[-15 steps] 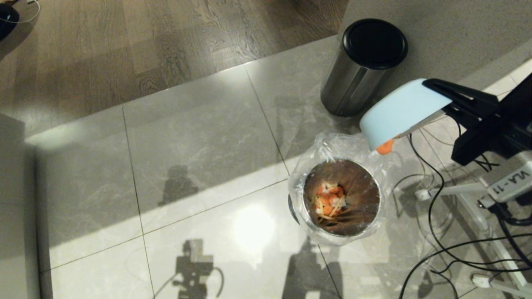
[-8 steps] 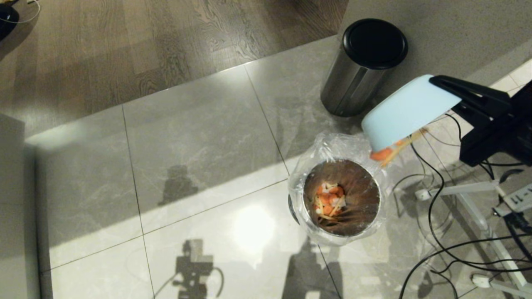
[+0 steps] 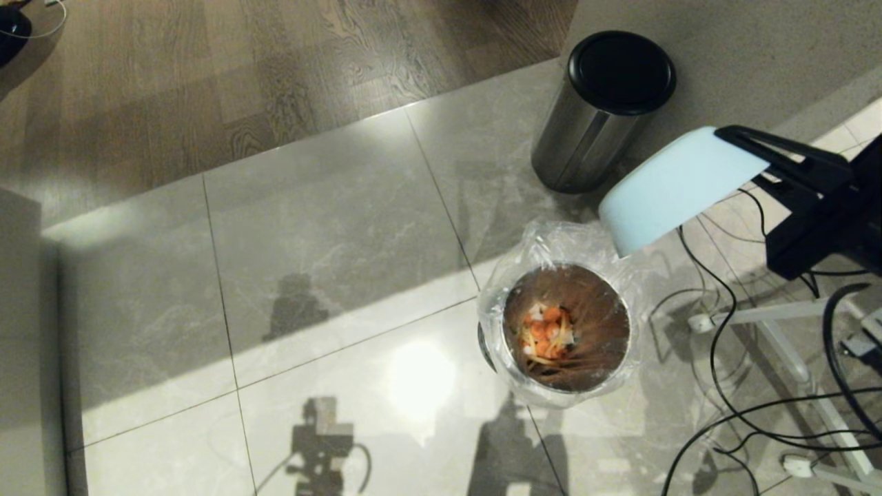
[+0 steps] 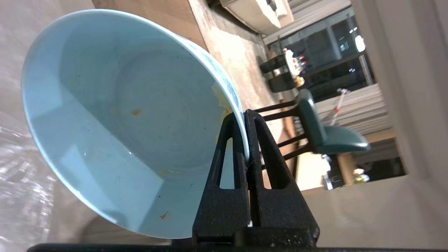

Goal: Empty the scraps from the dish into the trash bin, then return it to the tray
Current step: Pour the leftover food from the bowl into the trash can

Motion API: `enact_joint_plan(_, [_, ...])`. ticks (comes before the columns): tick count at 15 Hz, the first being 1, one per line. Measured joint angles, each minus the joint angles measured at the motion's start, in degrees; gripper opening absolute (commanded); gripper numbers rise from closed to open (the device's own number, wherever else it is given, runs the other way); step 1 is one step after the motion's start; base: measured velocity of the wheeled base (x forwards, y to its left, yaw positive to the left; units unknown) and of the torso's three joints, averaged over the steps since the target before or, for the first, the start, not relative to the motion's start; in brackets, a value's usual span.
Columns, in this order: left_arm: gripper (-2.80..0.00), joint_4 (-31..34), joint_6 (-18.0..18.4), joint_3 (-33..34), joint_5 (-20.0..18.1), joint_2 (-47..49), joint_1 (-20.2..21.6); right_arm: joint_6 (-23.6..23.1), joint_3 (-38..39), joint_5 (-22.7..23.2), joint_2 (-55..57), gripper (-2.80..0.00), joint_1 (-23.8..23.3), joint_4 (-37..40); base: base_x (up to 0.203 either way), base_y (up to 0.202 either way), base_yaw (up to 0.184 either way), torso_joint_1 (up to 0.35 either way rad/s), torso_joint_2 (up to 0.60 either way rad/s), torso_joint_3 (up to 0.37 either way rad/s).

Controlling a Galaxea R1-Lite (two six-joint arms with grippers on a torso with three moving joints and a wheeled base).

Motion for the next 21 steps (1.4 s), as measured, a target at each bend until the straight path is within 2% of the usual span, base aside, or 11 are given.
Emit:
enact_joint_plan(5, [-2.8,0.01,0.01,0.0,-0.02,0.0,0.0,2.02,0.06,-0.07,-0.06,-2.8,0.0,-0.08,0.0,0.0,0.0,0.0,0.0,0.0])
enact_joint_plan(10, [-2.8,0.02,0.04,0.0,-0.01,0.0,-0.02,7.54,-0.18,0.0,-0.13,-2.8,-0.01,-1.34,0.0,0.0,0.0,0.0,0.0,0.0])
enact_joint_plan(17, [-2.8,0.0,0.04,0.0,-0.02,0.0,-0.02,7.93,0.28,-0.49,-0.48,-2.8,-0.06,-0.39,0.0,0.0,0.0,0.0,0.0,0.0])
enact_joint_plan(21, [-2.8,0.02,-0.01,0.0,-0.02,0.0,0.0,10.24,0.56,-2.0,-0.94,-2.8,-0.23,0.64,0.0,0.0,0.0,0.0,0.0,0.0])
